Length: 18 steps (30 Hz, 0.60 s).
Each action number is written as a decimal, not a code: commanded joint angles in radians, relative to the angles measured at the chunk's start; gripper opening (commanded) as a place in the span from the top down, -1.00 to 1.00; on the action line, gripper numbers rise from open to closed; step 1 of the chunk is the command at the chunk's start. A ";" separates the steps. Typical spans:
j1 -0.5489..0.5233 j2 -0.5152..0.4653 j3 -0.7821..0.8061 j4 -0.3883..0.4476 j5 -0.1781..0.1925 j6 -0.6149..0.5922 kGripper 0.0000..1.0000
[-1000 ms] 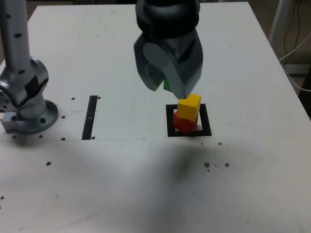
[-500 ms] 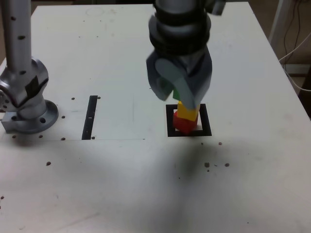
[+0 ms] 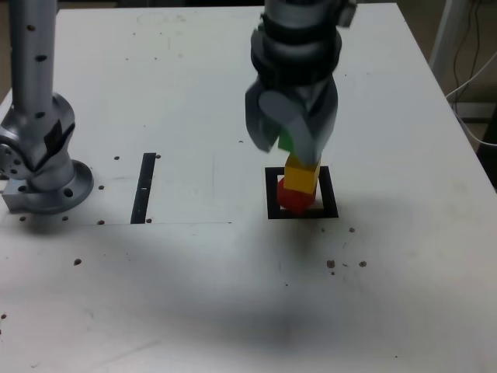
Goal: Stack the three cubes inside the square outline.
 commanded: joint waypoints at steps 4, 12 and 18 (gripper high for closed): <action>0.022 -0.021 0.005 -0.011 0.001 0.018 0.93; 0.007 -0.079 0.054 -0.082 -0.025 0.007 0.92; -0.028 -0.099 0.099 -0.143 -0.042 -0.030 0.92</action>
